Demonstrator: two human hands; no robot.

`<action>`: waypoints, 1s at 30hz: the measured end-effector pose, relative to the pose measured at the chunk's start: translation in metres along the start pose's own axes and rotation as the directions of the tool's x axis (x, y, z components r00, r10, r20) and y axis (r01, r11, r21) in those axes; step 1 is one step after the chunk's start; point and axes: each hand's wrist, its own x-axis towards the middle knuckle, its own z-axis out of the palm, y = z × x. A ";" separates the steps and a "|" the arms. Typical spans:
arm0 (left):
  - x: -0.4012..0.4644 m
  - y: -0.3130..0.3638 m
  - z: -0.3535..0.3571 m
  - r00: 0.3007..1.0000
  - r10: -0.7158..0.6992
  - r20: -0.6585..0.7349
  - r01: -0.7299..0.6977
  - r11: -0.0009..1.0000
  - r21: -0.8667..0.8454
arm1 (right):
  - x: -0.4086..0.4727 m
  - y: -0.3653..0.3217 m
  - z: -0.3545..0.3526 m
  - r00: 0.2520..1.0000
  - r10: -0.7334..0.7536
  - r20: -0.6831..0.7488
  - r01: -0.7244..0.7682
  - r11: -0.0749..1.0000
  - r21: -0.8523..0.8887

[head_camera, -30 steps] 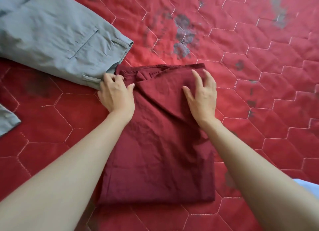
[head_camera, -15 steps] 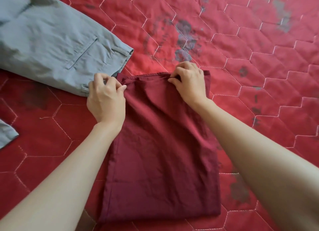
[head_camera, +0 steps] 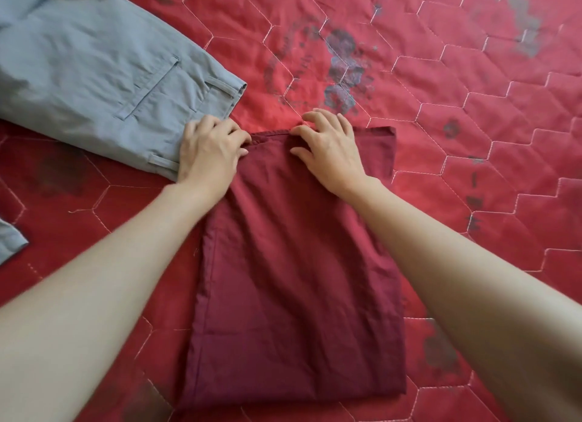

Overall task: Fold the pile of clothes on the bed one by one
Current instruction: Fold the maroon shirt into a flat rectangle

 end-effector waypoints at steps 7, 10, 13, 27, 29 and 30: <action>0.031 -0.036 -0.025 0.942 0.150 0.301 -0.127 0.987 -0.095 | 0.000 0.008 0.005 0.992 0.104 -0.065 -0.094 0.985 0.144; 0.029 -0.042 -0.034 0.972 0.132 0.194 -0.108 0.986 -0.130 | 0.001 0.010 0.004 0.980 0.122 -0.154 -0.092 0.977 0.191; 0.023 -0.040 -0.032 0.988 0.085 0.133 -0.078 0.996 -0.053 | 0.004 0.005 0.004 0.980 0.150 -0.131 -0.124 0.975 0.187; -0.207 0.108 -0.004 0.965 -0.059 0.256 0.082 0.993 -0.080 | -0.188 -0.080 0.021 0.973 0.207 -0.105 -0.182 0.961 0.209; -0.243 0.105 0.001 0.948 -0.068 0.309 0.072 0.997 -0.003 | -0.237 -0.076 0.033 0.973 0.227 -0.050 -0.218 0.967 0.132; -0.257 0.103 0.002 0.944 -0.061 0.323 0.059 0.998 0.018 | -0.260 -0.073 0.039 0.971 0.236 -0.031 -0.232 0.968 0.093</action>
